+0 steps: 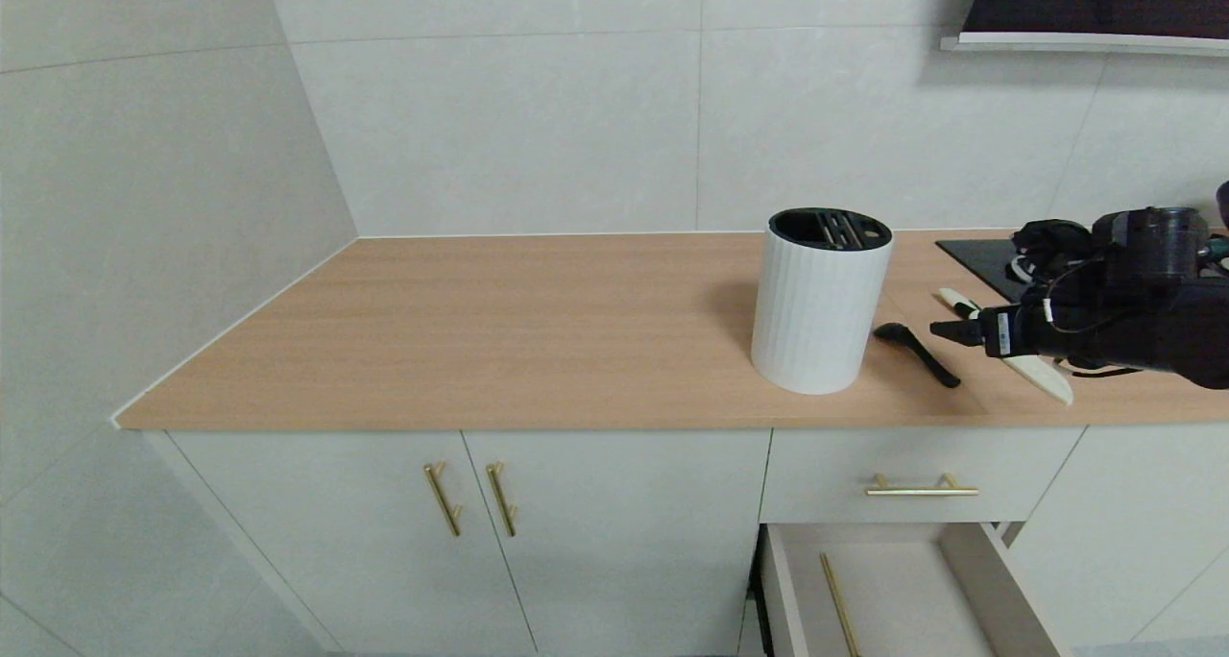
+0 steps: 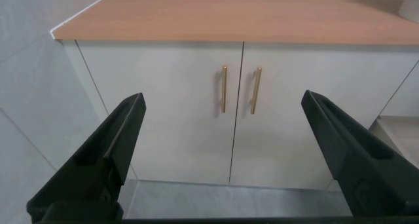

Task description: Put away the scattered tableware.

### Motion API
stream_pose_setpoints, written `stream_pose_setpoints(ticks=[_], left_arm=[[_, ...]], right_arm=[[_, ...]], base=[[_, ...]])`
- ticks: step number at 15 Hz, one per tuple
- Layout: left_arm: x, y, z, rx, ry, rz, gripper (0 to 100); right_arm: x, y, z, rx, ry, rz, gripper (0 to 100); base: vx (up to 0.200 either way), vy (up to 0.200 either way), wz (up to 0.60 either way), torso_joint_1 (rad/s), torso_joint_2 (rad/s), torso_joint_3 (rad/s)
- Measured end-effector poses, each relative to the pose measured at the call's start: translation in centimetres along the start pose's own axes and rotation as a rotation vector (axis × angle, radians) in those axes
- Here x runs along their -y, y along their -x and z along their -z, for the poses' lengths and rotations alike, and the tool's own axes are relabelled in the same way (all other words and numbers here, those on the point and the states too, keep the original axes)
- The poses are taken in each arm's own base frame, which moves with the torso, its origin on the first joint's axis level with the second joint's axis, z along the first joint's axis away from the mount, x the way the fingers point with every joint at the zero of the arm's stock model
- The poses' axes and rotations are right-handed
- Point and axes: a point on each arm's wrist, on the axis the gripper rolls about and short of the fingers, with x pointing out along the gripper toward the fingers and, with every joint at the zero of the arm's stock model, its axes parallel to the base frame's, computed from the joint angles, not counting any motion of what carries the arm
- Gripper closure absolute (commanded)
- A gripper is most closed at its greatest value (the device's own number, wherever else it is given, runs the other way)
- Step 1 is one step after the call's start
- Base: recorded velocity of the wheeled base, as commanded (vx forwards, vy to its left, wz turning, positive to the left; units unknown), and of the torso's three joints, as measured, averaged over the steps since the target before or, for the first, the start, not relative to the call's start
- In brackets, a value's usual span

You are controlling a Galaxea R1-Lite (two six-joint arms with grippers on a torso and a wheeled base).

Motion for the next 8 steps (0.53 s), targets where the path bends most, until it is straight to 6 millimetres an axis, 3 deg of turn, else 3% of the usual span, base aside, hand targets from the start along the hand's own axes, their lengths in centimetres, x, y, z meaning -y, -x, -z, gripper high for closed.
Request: stream_pose_setpoints(ticks=[4,8], left_arm=[[0.0,0.0,0.0,-0.001,0.0,0.0,0],[0.0,0.0,0.0,-0.002,0.0,0.0,0]], right_arm=[[0.3,-3.9,1.6,-0.052,0.018,-0.015,0],[0.3,-6.7,3.3,-0.094,0.013,-0.028,0]], base=[[0.0,0.0,0.0,0.0,0.0,0.0],[0.0,0.0,0.0,0.0,0.0,0.0]])
